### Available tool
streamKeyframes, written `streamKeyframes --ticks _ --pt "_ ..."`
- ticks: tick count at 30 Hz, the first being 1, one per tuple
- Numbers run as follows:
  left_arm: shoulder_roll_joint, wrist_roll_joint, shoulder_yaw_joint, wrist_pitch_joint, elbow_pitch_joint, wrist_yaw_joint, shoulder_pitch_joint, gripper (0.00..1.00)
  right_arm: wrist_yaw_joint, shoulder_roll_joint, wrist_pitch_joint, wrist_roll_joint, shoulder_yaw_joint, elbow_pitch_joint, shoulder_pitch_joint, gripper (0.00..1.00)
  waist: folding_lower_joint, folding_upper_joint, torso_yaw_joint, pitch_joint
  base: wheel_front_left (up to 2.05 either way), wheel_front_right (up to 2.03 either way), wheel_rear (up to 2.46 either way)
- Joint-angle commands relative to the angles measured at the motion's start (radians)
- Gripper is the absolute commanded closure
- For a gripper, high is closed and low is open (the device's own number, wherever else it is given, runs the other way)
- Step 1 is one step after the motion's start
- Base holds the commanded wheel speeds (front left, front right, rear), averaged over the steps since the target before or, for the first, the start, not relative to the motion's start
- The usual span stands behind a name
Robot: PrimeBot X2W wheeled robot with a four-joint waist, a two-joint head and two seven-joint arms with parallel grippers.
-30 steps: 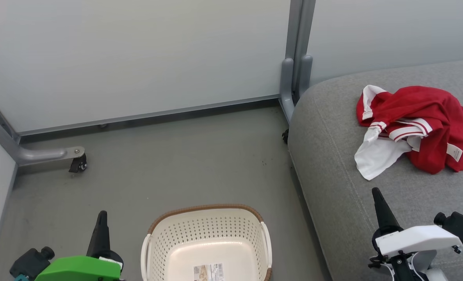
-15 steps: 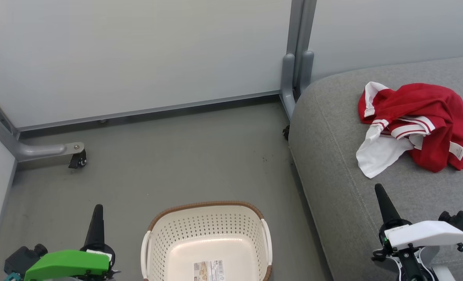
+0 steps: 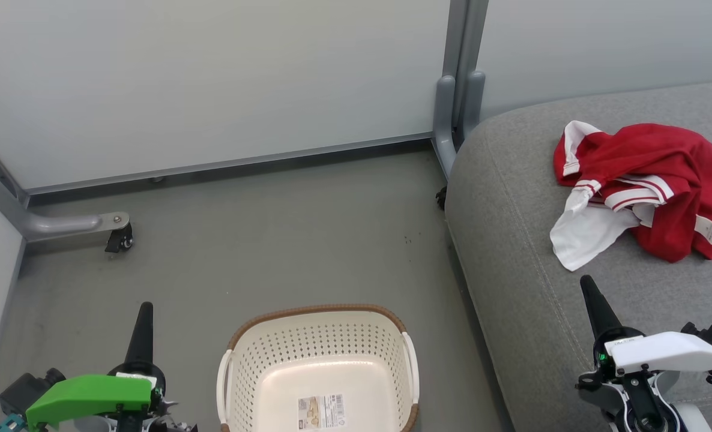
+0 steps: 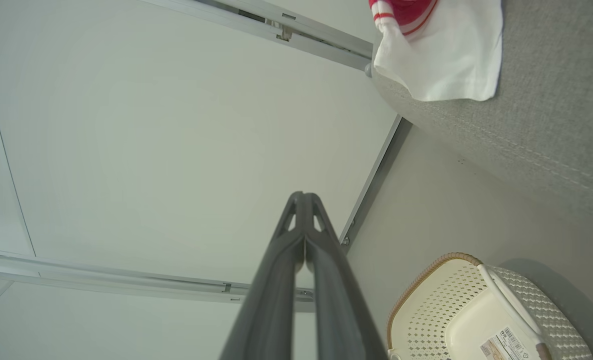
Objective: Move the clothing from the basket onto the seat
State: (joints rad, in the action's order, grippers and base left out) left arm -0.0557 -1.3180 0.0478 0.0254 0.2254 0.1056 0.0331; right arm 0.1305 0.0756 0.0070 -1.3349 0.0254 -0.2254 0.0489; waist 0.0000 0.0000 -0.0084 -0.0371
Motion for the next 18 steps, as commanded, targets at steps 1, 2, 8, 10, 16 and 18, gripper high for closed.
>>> streamKeyframes --ticks 1,2,8,10,16,18 --pt "-0.008 -0.027 0.008 0.007 -0.004 0.007 0.026 1.00 0.001 0.003 0.007 -0.025 0.007 0.002 0.024 1.00 0.0000 0.0000 0.000 0.002 0.00 0.00 0.00" --pt "-0.008 -0.035 0.009 0.008 -0.004 0.007 0.029 1.00 0.001 0.003 0.010 -0.033 0.009 0.001 0.025 1.00 0.0000 0.0000 0.001 0.003 0.00 0.00 0.00" --pt "-0.008 -0.085 0.018 0.022 0.001 0.011 0.038 1.00 0.001 0.002 0.022 -0.084 0.017 -0.002 0.031 1.00 0.0000 0.0000 0.002 0.009 0.00 0.00 0.00" --pt "-0.008 -0.110 0.023 0.028 0.003 0.012 0.043 1.00 0.001 0.001 0.029 -0.109 0.022 -0.004 0.034 1.00 0.0000 0.0000 0.003 0.012 0.00 0.00 0.00" --pt "-0.008 -0.157 0.032 0.042 0.008 0.017 0.055 1.00 0.000 0.000 0.043 -0.155 0.031 -0.008 0.043 1.00 0.0000 0.0000 0.004 0.018 0.00 0.00 0.00" --pt "-0.007 -0.172 0.034 0.046 0.009 0.019 0.056 1.00 0.000 0.000 0.048 -0.171 0.034 -0.009 0.044 1.00 0.0000 0.0000 0.004 0.020 0.00 0.00 0.00"
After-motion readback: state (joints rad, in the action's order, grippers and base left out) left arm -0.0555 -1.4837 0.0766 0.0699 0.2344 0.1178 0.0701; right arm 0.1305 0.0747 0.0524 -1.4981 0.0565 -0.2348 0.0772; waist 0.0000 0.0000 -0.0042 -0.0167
